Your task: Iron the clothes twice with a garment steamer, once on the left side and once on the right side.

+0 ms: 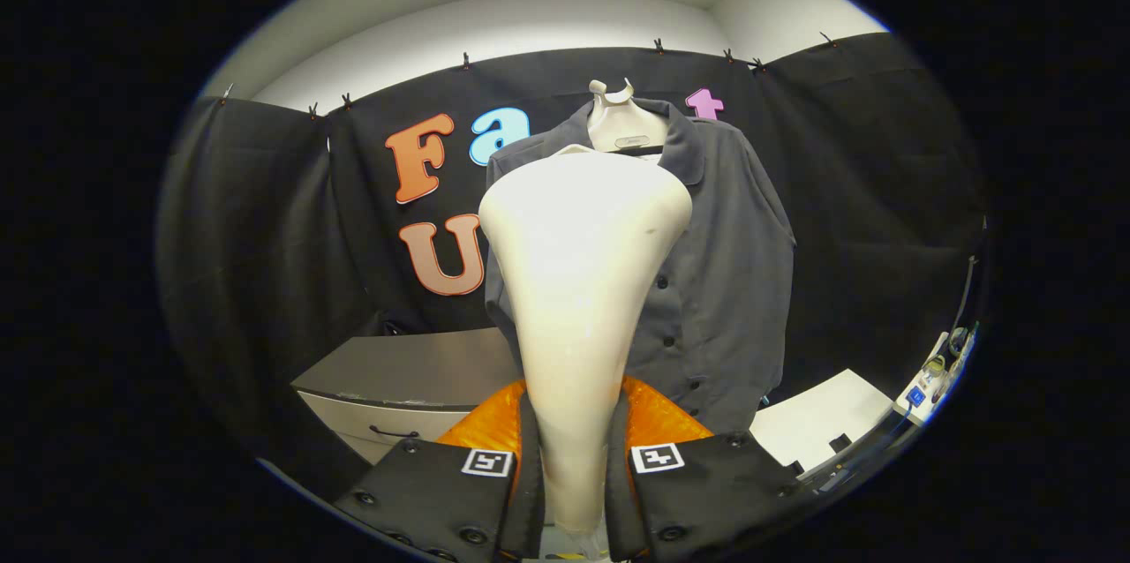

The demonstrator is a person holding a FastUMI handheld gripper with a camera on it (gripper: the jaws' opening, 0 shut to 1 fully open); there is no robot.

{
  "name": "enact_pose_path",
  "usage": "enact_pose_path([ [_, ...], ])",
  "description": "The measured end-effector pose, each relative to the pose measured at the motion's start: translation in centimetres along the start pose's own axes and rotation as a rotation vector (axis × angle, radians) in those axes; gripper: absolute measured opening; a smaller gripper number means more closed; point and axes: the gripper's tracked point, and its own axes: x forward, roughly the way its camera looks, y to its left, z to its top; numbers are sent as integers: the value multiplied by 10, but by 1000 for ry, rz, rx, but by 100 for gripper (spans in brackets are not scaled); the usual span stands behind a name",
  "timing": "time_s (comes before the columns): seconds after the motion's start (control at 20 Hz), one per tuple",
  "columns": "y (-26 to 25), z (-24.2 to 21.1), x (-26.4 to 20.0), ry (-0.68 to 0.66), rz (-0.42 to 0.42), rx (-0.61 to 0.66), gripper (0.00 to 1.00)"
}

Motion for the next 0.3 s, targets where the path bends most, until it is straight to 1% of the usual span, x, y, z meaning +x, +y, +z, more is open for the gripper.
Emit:
enact_pose_path([
  [0.3,-5,-1,0,-3,-18,-10,35],
])
